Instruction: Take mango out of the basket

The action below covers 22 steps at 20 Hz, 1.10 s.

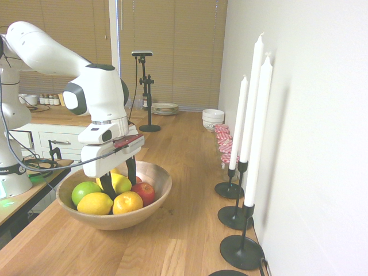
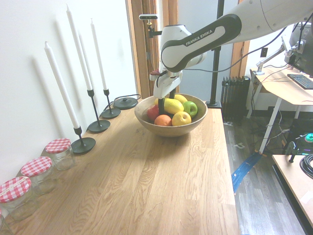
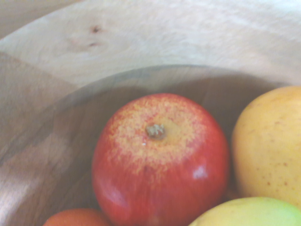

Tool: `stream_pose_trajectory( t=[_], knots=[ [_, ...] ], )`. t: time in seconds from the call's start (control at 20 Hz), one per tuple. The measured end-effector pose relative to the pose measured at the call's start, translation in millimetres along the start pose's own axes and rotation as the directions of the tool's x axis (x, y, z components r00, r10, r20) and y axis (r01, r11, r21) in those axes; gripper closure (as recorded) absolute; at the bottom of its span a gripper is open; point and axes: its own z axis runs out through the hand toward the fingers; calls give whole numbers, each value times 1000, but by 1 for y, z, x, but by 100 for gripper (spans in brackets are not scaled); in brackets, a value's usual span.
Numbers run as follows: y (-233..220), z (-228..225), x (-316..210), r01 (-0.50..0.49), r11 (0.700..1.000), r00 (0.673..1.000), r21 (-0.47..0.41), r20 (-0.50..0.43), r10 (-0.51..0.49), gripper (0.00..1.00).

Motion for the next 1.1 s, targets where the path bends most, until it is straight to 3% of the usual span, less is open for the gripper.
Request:
stream_pose_trajectory(
  t=[1.1],
  knots=[
    [-2, -10, -3, -2, 1000, 1000, 1, -1, 2, 100]
  ],
)
